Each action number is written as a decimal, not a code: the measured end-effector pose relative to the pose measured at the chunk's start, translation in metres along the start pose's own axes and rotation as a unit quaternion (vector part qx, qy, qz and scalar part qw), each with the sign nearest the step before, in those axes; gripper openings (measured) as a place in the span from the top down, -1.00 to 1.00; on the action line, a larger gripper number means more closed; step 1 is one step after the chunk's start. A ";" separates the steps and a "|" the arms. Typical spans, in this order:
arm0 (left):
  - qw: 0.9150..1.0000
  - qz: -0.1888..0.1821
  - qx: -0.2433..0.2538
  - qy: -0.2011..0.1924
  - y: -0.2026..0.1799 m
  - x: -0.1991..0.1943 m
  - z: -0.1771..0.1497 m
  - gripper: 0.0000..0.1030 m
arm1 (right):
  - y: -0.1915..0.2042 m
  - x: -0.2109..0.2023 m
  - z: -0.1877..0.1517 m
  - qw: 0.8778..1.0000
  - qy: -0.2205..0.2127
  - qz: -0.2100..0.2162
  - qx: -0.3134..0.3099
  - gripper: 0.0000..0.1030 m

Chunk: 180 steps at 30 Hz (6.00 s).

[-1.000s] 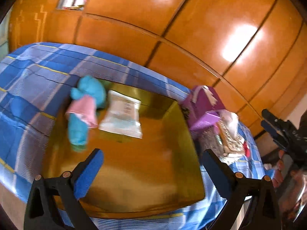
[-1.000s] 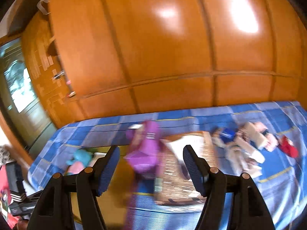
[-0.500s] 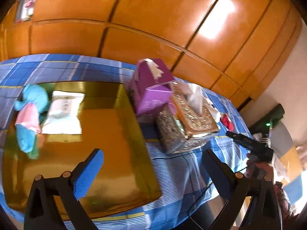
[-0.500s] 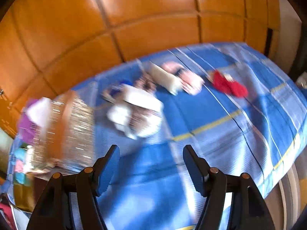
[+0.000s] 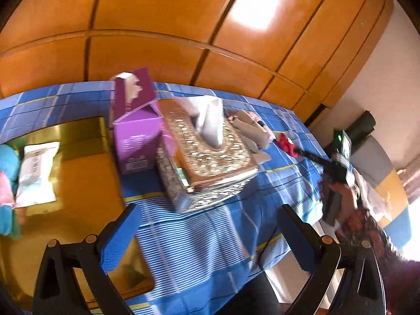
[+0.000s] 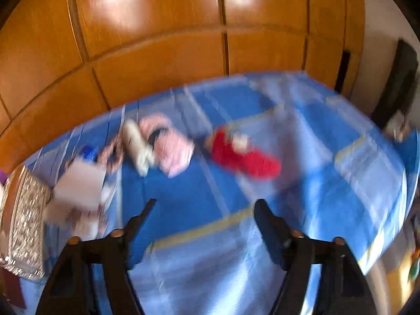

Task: Organize soft objects
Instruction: 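Move right tool to the red sock and grasp it while left tool approaches white rolled towel, then close the left tool on the white rolled towel and lift it, then carry the towel into the gold tray and release with left tool while right tool holds red sock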

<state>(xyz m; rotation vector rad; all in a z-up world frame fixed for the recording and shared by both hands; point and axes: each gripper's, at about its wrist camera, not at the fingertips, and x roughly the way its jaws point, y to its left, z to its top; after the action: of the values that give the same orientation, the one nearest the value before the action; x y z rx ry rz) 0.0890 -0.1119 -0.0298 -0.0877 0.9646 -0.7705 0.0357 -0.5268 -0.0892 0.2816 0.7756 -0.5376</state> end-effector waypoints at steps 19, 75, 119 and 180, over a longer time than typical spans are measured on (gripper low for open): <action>0.998 -0.012 0.058 0.033 -0.058 0.027 0.014 -1.00 | -0.041 0.115 0.040 0.999 0.050 -0.006 0.015 -0.35; 0.976 -0.043 -0.098 0.191 -0.106 0.296 0.136 0.36 | -0.031 0.066 -0.027 0.976 -0.067 0.107 0.177 0.55; 0.994 -0.017 -0.108 0.023 0.124 -0.026 0.104 0.37 | -0.008 0.055 -0.024 0.990 -0.082 0.016 0.116 0.56; 0.984 0.125 -0.095 -0.081 0.148 -0.042 0.002 -0.84 | 0.163 -0.153 0.018 0.966 -0.148 0.210 -0.025 0.56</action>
<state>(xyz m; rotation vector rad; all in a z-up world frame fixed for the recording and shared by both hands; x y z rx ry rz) 0.1585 0.0231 -0.0571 -0.1887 0.8723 -0.4332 0.0467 -0.3453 0.0414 0.3004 0.4187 -0.1511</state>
